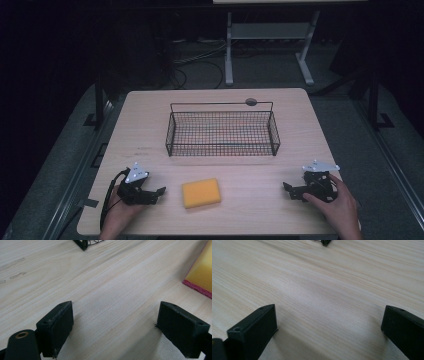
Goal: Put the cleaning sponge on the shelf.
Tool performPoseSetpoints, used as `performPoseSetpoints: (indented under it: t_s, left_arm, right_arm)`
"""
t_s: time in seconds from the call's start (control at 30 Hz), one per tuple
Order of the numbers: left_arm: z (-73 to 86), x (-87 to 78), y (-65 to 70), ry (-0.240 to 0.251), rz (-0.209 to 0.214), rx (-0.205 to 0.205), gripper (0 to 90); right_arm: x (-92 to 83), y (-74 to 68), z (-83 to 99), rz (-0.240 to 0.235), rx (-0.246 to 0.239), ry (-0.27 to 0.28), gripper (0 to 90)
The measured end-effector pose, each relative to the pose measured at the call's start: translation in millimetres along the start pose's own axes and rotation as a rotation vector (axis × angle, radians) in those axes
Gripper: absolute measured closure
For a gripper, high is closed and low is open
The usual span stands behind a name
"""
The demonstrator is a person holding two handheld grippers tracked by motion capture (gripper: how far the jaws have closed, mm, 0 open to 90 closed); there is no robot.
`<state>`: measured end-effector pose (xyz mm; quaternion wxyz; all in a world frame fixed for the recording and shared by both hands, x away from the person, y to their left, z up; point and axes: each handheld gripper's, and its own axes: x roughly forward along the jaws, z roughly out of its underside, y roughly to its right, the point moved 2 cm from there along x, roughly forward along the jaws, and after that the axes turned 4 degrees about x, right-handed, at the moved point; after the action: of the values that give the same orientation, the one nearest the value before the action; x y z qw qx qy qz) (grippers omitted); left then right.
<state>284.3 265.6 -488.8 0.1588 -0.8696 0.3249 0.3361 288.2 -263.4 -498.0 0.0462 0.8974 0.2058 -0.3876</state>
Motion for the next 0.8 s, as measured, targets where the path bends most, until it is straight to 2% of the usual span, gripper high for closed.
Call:
performPoseSetpoints:
  t_s: [0.3, 0.4, 0.53, 0.67, 0.8]
  left_arm:
    - [-0.4, 0.1, 0.2, -0.002, -0.001, -0.001, 12.9]
    - [-4.2, -0.7, 1.4, -0.032, 0.002, -0.002, 14.9]
    - [-9.2, -3.8, 3.5, -0.048, 0.025, 0.014, 24.3]
    - [-13.8, -8.7, 3.7, -0.048, 0.053, 0.018, 38.4]
    - [-19.5, -12.7, 3.9, -0.062, 0.101, 0.015, 57.9]
  right_arm:
    - [0.0, 0.1, 0.0, 0.0, 0.0, 0.0, 0.0]
    - [0.0, 0.1, 0.0, 0.0, -0.001, 0.0, 0.0]
    - [0.0, 0.1, 0.0, 0.0, -0.001, 0.0, 0.0]
    - [0.0, 0.1, 0.0, 0.0, -0.001, 0.0, 0.0]
    - [0.0, 0.1, 0.0, 0.0, 0.0, 0.0, 0.0]
